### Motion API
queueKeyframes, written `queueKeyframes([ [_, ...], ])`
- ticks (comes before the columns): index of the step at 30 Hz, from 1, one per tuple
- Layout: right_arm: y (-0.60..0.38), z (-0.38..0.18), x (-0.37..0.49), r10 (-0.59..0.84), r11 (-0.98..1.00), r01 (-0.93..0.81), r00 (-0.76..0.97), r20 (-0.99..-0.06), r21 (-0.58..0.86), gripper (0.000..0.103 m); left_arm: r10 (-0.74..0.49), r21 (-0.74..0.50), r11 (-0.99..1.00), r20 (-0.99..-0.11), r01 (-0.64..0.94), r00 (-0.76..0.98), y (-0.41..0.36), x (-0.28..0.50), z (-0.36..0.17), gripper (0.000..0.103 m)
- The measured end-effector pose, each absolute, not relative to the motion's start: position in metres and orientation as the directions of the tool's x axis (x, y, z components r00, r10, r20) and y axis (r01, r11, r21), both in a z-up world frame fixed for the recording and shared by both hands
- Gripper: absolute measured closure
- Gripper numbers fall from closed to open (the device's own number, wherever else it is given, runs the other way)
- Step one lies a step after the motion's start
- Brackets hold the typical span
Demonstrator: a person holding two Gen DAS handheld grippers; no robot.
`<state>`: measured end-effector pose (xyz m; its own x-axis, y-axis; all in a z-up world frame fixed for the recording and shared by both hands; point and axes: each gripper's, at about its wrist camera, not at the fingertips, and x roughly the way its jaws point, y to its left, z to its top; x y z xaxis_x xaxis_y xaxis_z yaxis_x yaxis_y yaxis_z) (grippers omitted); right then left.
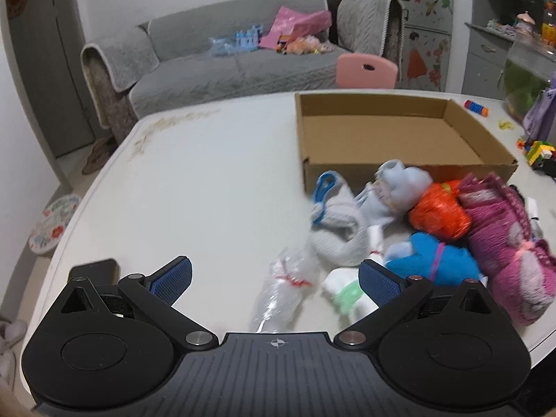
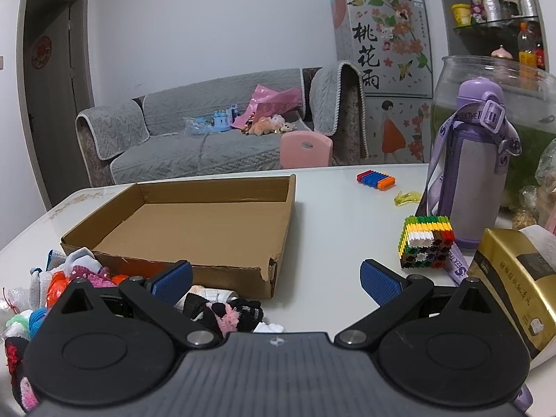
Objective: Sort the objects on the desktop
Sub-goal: 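Move both tools over the pile of rolled socks beside the box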
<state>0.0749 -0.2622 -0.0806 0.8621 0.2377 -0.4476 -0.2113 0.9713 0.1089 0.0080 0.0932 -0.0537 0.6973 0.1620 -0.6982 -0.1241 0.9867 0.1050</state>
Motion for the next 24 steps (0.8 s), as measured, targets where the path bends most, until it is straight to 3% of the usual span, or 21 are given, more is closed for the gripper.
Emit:
queueKeyframes([
  [8,-0.258,-0.082,0.076,0.242,0.97,-0.224,0.854,-0.46,0.094,0.0,0.145,0.106,0.989,-0.73,-0.099,0.668,0.104,0.02,-0.078,0.001],
  [18,-0.257,-0.082,0.077,0.245,0.969,-0.228,0.851,-0.464,0.094,0.0,0.158,0.127,0.987,-0.787,-0.094,0.596,0.117,0.034,-0.103,0.009],
  [24,-0.259,-0.085,0.077,0.248,0.968,-0.229,0.844,-0.476,0.099,0.0,0.115,0.075,0.993,-0.781,-0.091,0.614,0.12,0.036,-0.107,0.01],
])
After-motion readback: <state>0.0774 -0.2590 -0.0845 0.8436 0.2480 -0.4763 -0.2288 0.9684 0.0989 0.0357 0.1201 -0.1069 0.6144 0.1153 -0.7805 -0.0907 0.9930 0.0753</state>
